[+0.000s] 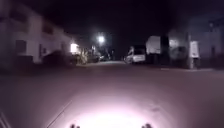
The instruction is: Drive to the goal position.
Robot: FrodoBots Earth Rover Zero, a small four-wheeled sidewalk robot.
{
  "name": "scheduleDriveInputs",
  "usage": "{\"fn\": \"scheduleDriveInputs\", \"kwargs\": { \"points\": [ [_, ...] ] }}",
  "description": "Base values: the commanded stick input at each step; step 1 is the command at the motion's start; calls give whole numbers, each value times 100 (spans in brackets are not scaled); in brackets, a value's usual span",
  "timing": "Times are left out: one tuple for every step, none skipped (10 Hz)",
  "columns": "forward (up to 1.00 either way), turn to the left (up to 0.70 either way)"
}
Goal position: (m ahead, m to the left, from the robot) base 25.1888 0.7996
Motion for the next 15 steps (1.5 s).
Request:
{"fn": "scheduleDriveInputs", "kwargs": {
  "points": [
    [100, -40],
    [100, -17],
    [100, 0],
    [100, 0],
    [100, -1],
    [100, -4],
    [100, -4],
    [100, -2],
    [100, 0],
    [100, 0],
    [100, 0],
    [100, 0],
    [100, 0],
    [100, 0],
    [100, 0]
  ]
}}
